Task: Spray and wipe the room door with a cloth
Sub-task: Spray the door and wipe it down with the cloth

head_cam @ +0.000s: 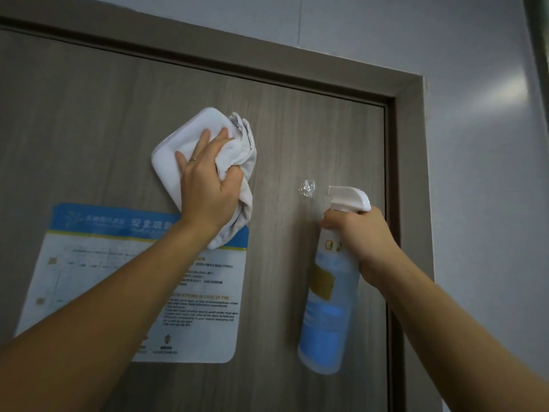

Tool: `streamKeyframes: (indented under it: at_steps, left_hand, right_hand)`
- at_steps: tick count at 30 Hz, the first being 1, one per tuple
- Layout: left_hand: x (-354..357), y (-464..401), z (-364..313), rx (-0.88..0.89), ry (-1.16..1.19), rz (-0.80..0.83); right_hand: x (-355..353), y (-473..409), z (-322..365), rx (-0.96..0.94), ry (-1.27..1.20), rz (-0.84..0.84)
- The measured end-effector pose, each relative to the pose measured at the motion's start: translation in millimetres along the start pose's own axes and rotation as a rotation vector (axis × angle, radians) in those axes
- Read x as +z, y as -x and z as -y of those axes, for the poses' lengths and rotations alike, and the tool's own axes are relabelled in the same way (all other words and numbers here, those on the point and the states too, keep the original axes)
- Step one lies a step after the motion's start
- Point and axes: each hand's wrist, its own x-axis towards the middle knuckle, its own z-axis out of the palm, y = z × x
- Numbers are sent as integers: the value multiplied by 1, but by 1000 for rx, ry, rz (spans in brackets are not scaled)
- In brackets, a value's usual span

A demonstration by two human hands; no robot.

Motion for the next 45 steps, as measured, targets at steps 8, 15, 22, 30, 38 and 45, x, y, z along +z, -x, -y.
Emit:
streamKeyframes:
  at_steps: [8, 15, 22, 30, 38, 45]
  left_hand:
    - [3, -6, 6, 57, 4, 30]
    - [24, -8, -5, 195, -31, 189]
    - [72, -11, -24, 432, -474, 365]
    - [59, 86, -18, 883, -506, 662]
    - [69, 54, -15, 773, -552, 601]
    - [89, 3, -34, 598, -644, 482]
  right_hand:
    - [-7, 6, 4, -23, 62, -7]
    - [-15, 13, 5, -52, 78, -54]
    - [-18, 11, -4, -59, 39, -89]
    - [-21, 1, -5, -89, -11, -113]
    - [-26, 5, -4, -55, 74, -46]
    - [-26, 7, -9, -65, 74, -37]
